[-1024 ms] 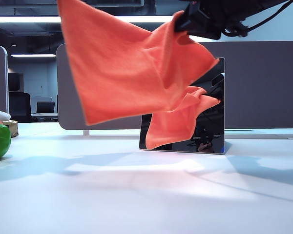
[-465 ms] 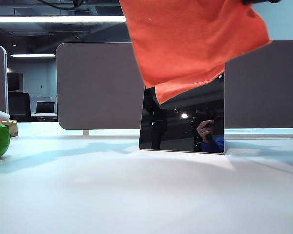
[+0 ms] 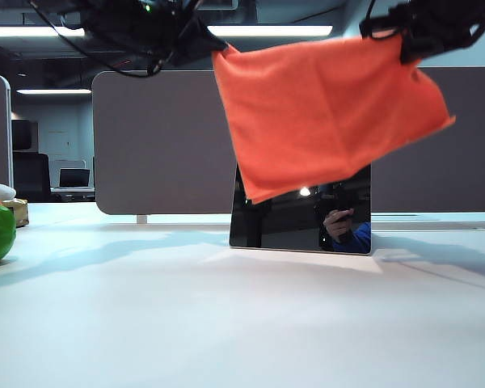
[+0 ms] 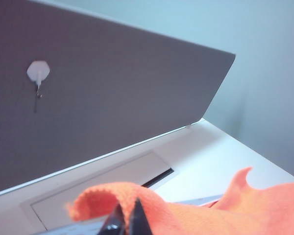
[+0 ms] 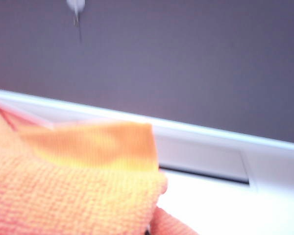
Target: Pick up the cloth from the table and use it to cover the mirror.
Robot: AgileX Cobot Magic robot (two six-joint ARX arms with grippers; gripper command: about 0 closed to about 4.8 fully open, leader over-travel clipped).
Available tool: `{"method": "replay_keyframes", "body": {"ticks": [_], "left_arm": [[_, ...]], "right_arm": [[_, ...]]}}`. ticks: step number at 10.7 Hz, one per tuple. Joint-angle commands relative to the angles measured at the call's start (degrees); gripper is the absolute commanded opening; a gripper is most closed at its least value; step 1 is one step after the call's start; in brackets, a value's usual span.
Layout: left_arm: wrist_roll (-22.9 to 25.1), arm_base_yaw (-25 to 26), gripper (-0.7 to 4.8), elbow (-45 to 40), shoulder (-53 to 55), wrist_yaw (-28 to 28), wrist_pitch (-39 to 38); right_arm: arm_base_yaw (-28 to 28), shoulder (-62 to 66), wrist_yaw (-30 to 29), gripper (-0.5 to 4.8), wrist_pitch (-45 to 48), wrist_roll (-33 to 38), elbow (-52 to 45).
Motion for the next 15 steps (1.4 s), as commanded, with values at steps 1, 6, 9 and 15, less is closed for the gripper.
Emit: {"method": "replay_keyframes", "body": {"ticks": [1,6,9,15], "left_arm": [[0.1,0.0,-0.05,0.4,0.6,-0.8,-1.1],[-0.2,1.8,-0.05,0.5,1.2,1.0,5.1],[-2.5,2.1,-0.05,1.5,1.3,0.7,9.3],[1.6,3.8,-0.05,11.9,2.4,-2.7,-2.1]], "right_arm": [[0.0,0.8,-0.1,-0.05,-3.1,0.1,0.2],[0.0,2.0,-0.1,-0.05,8.3,0.0,0.3],[-0.8,2.0,-1.5,-0.05,14.9,0.1,0.3],[-1.9,5.7,-3.7,-0.05,13.6,0.1,8.4]]}}
